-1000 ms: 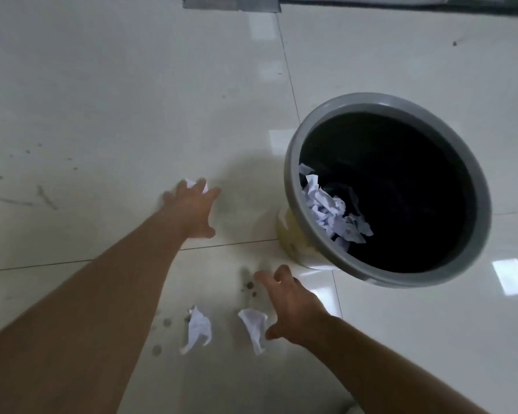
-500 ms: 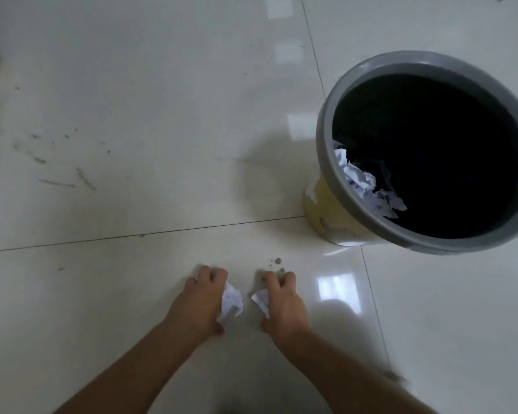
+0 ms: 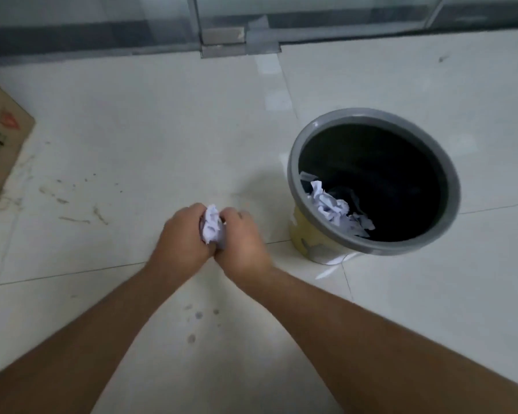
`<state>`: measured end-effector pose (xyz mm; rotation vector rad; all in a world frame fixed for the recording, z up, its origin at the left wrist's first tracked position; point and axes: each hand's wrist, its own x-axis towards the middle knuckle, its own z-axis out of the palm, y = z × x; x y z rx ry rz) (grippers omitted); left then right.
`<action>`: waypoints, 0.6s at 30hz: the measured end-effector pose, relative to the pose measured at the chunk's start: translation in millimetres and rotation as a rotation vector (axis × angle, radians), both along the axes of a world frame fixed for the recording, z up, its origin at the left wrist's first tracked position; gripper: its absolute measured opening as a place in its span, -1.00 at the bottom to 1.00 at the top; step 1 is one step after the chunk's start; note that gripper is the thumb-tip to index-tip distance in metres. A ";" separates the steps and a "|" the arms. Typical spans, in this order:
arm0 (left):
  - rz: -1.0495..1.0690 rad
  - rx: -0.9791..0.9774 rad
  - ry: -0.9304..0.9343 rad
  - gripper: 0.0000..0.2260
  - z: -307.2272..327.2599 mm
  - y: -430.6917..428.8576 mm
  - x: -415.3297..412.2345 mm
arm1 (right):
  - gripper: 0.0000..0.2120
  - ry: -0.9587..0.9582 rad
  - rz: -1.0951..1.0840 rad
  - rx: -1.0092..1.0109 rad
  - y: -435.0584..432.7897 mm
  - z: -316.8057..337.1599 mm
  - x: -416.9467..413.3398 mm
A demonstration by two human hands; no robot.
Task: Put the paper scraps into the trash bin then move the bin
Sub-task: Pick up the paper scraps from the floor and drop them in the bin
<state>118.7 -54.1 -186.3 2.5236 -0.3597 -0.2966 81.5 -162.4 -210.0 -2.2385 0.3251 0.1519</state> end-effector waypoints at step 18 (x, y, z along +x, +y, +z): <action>-0.257 -0.285 -0.084 -0.82 129.3 -205.0 22.4 | -0.64 -0.240 -0.210 -0.212 -217.8 148.6 -11.4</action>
